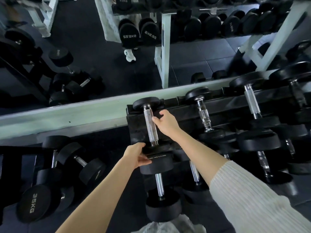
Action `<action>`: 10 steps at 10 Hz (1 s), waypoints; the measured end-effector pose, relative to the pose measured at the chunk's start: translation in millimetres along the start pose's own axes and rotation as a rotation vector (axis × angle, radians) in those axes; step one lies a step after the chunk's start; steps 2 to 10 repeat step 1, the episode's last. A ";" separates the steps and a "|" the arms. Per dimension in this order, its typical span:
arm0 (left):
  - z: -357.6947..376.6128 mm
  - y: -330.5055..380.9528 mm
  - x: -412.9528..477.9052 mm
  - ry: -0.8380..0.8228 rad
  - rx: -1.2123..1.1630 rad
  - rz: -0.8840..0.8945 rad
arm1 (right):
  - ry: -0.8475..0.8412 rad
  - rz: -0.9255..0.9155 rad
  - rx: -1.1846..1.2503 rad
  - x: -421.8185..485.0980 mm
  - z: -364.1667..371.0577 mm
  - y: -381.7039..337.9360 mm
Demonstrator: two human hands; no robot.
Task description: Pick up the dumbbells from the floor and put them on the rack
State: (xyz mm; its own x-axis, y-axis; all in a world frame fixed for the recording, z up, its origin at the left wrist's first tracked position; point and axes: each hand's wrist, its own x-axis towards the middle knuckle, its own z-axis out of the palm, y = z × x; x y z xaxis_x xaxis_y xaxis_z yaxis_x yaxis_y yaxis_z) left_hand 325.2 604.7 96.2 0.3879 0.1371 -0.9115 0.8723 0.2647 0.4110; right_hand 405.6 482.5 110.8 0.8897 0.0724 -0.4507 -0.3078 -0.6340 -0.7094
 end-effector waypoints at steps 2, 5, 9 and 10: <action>-7.1 6.5 -8.8 0.187 0.344 0.215 | 0.112 -0.073 -0.031 -31.4 -32.5 4.2; -7.1 6.5 -8.8 0.187 0.344 0.215 | 0.112 -0.073 -0.031 -31.4 -32.5 4.2; -7.1 6.5 -8.8 0.187 0.344 0.215 | 0.112 -0.073 -0.031 -31.4 -32.5 4.2; -7.1 6.5 -8.8 0.187 0.344 0.215 | 0.112 -0.073 -0.031 -31.4 -32.5 4.2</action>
